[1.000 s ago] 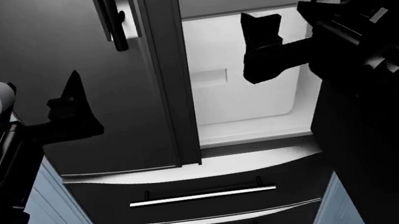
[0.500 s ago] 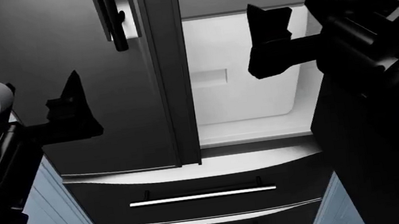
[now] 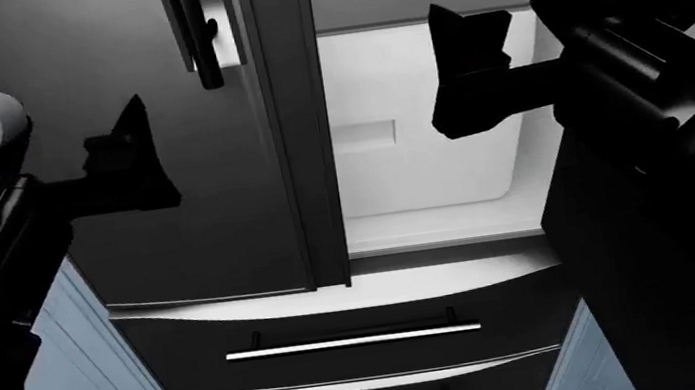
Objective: Open the fridge doors
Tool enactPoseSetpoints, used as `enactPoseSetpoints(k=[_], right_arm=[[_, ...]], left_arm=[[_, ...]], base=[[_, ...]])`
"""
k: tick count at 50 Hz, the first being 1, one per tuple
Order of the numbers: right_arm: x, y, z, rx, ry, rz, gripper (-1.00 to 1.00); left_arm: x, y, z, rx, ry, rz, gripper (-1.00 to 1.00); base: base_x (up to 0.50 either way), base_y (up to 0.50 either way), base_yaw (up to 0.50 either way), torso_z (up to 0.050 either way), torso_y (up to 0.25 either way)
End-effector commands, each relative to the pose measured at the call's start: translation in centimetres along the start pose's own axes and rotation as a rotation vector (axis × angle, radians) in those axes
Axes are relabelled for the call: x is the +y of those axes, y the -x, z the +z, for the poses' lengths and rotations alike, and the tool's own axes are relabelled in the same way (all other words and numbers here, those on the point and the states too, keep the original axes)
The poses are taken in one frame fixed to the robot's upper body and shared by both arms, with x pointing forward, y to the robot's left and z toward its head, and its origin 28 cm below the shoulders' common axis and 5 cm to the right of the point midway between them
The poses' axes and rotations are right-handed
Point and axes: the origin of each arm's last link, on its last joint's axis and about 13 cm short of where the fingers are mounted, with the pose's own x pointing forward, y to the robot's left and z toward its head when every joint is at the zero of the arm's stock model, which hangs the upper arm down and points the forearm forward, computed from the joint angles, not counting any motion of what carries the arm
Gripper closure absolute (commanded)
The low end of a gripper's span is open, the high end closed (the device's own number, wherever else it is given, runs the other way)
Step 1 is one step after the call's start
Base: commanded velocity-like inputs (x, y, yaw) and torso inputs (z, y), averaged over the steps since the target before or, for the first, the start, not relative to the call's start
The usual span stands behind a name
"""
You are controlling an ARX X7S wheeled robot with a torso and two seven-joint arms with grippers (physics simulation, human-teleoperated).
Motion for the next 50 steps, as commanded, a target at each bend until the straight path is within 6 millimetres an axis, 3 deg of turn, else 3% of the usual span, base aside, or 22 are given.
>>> enactPoseSetpoints(k=[1,12,18,37,50], right_arm=[[0.0,0.2,0.1,-0.004,-0.003,0.006,-1.00],[0.0,0.2,0.1,-0.005,-0.007,0.008,-1.00],[0.0,0.2,0.1,-0.005,-0.010,0.008,-1.00],[0.0,0.2,0.2,0.002,0.001,0.000,-1.00],[0.0,0.3,0.1,-0.002,0.005,-0.001,-1.00]], left_arm=[[0.0,-2.5,2.2,0.022,0.043,-0.010,-1.00],[-0.1,-6.2,5.0,0.059,0.071,-0.029,-1.00],[-0.5,-7.7,5.3,0.057,0.057,-0.045,-1.00],[-0.6,-7.3,5.3,0.063,0.073,-0.049,-1.00],[-1.4,-9.1,6.7,0.044,0.079,-0.052,-1.00]], base=[[0.00,0.00,0.00,0.000,0.000],[0.00,0.00,0.00,0.000,0.000],[0.00,0.00,0.00,0.000,0.000],[0.00,0.00,0.00,0.000,0.000],[0.00,0.00,0.00,0.000,0.000]])
